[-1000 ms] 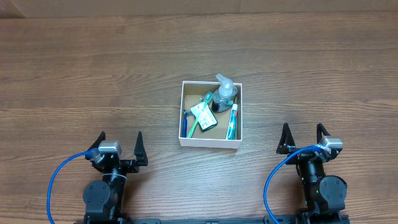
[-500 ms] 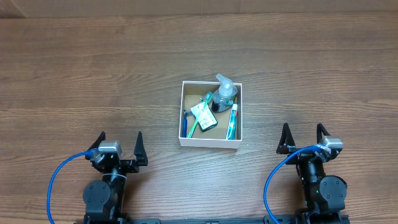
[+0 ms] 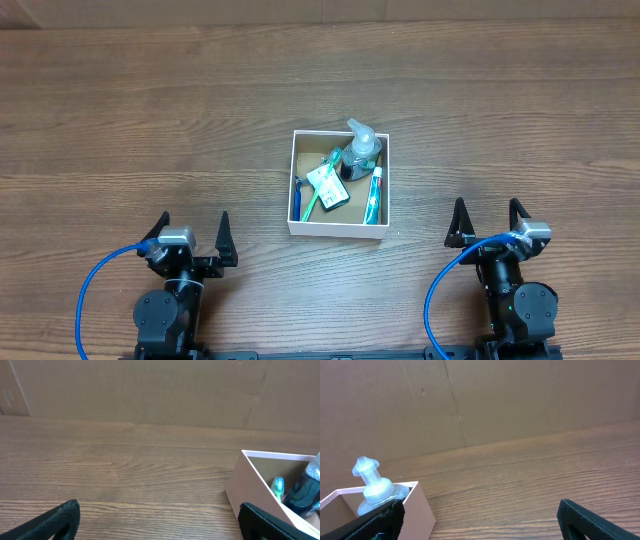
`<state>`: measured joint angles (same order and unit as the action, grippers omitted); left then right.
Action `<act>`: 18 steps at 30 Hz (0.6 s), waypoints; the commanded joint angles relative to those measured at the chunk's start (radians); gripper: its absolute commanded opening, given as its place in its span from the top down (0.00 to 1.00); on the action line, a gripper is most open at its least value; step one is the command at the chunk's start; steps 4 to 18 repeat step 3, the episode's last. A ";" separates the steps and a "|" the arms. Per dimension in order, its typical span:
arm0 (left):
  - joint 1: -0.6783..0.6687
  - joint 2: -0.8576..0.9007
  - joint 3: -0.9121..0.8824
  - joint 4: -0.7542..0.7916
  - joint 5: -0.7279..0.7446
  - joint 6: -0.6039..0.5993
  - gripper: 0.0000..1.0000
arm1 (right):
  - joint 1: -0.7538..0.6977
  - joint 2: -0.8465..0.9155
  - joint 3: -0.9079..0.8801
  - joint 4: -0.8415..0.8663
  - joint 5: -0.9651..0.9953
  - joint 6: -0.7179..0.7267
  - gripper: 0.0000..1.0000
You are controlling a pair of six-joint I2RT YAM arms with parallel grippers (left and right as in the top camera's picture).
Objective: Pack container
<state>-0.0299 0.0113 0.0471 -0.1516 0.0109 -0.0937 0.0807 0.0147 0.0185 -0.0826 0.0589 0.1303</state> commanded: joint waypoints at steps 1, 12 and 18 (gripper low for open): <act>0.010 -0.007 -0.011 0.007 -0.011 0.023 0.00 | -0.005 -0.011 -0.011 0.006 -0.002 -0.004 0.00; 0.010 -0.007 -0.011 0.007 -0.010 0.023 0.00 | -0.005 -0.011 -0.011 0.006 -0.002 -0.004 0.00; 0.010 -0.007 -0.011 0.007 -0.010 0.023 0.00 | -0.005 -0.011 -0.011 0.006 -0.002 -0.004 0.00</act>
